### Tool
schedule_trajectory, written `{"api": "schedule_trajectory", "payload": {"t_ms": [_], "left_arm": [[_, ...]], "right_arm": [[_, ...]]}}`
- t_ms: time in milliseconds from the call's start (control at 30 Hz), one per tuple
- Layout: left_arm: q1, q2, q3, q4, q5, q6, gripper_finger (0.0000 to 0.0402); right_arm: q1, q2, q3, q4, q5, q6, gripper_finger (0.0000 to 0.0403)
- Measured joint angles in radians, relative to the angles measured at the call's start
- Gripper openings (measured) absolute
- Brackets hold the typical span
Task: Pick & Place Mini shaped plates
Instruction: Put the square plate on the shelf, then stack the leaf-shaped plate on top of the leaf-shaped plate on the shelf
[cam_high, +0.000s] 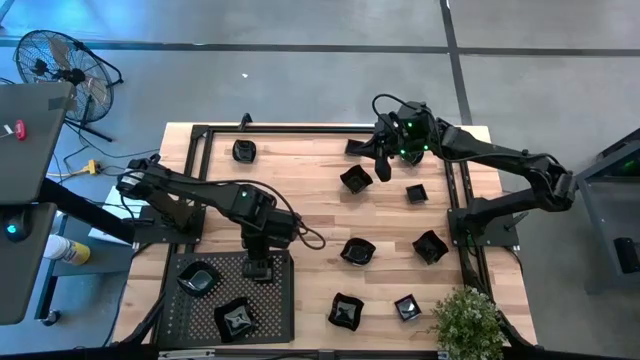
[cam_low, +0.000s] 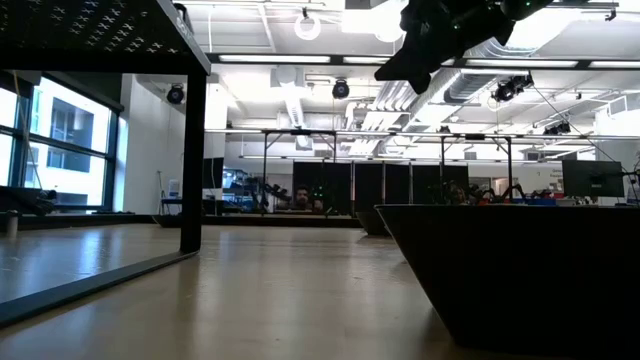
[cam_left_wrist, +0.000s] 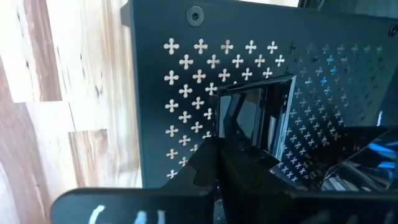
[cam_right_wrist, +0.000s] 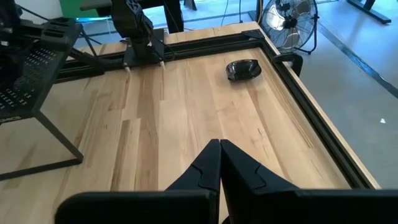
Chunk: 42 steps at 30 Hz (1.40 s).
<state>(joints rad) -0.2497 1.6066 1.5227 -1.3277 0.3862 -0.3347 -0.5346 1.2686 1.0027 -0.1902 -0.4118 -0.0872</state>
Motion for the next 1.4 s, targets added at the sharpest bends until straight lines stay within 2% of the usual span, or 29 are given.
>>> {"api": "schedule_trajectory", "payload": {"t_ms": [167,467,533,633,767,833,1000,1067,1167,1333,1400], "left_arm": [[0.000,0.000,0.000,0.001,0.003,0.024,0.0013],[0.001,0.000,0.014,-0.033,0.053,0.014,0.0098],[0.001,0.000,0.049,-0.071,0.030,0.026,0.0098],[0.037,-0.014,0.108,-0.115,-0.033,0.042,0.0079],[0.181,-0.071,0.136,-0.103,-0.049,0.060,0.0021],[0.278,-0.102,0.136,-0.103,-0.061,0.071,0.0006],[0.549,-0.162,0.136,-0.123,-0.219,0.106,0.0006],[0.668,-0.163,0.135,-0.131,-0.249,0.120,0.0002],[0.829,-0.163,0.090,-0.089,-0.249,0.121,0.0001],[1.074,-0.150,-0.009,-0.020,-0.170,0.111,0.0001],[1.148,-0.120,-0.022,-0.021,-0.186,0.095,0.0001]], "right_arm": [[0.000,0.000,0.000,0.000,0.000,0.000,0.0002],[0.000,0.000,0.000,0.000,0.000,0.000,0.0003],[0.000,0.000,0.000,0.000,0.000,0.000,0.0002],[0.000,0.000,0.000,0.000,0.000,0.000,0.0001],[0.000,0.000,0.000,0.005,0.001,0.011,0.0002],[0.000,0.000,0.000,0.009,0.001,0.020,0.0001],[0.000,0.000,0.000,0.011,0.002,0.037,0.0001],[0.000,0.000,0.000,0.012,0.004,0.038,0.0001],[0.000,0.000,0.000,0.015,0.004,0.044,0.0002],[0.000,0.000,0.000,0.015,0.005,0.055,0.0001],[0.000,0.000,0.000,0.017,0.005,0.061,0.0002]]}}
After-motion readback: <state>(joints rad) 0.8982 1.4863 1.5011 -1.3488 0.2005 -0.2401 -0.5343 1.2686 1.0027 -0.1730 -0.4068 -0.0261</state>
